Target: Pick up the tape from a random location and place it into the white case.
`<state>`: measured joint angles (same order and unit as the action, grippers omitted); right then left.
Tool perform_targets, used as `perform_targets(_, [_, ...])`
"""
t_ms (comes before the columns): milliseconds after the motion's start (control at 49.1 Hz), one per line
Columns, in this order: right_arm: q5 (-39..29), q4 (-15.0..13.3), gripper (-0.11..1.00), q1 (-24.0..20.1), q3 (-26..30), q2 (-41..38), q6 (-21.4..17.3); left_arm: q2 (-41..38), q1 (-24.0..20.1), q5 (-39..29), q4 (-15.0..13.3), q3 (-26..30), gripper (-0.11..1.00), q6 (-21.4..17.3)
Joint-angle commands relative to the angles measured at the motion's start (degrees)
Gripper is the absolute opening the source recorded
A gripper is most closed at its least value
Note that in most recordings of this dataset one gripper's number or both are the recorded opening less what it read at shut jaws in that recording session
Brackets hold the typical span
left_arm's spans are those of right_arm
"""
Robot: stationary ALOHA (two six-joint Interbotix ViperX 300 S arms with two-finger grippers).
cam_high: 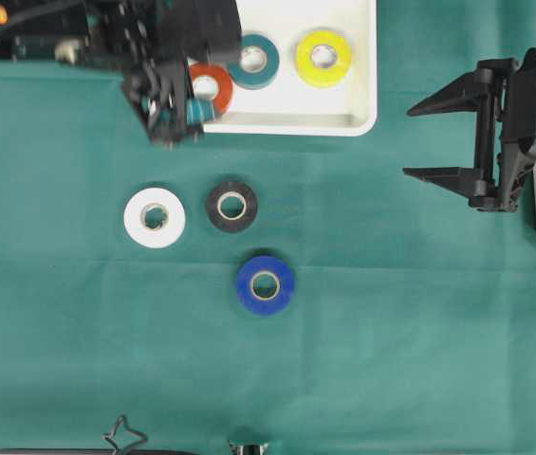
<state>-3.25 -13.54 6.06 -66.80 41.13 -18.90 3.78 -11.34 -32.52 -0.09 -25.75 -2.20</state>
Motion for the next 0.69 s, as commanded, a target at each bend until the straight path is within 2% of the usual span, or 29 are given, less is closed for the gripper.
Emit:
perform_targets(0, [0.18,0.00,0.89,0.09,1.49,0.00,-0.09,1.32,3.43,0.88,-0.26,1.49,0.99,0.62])
perform_targets(183, [0.26,0.00,0.89,0.09,1.49,0.00,-0.09,0.88,8.09,2.29,-0.26,2.11,0.99,2.81])
perform_targets(468, [0.18,0.18,0.89,0.09,1.49,0.09,-0.09,1.23,8.00,2.46,-0.26,2.11,0.99,2.72])
perform_targets(672, [-0.26,0.18,0.89,0.09,1.85,0.09,-0.09,4.75,8.00,2.46,-0.26,0.79,0.99,2.90])
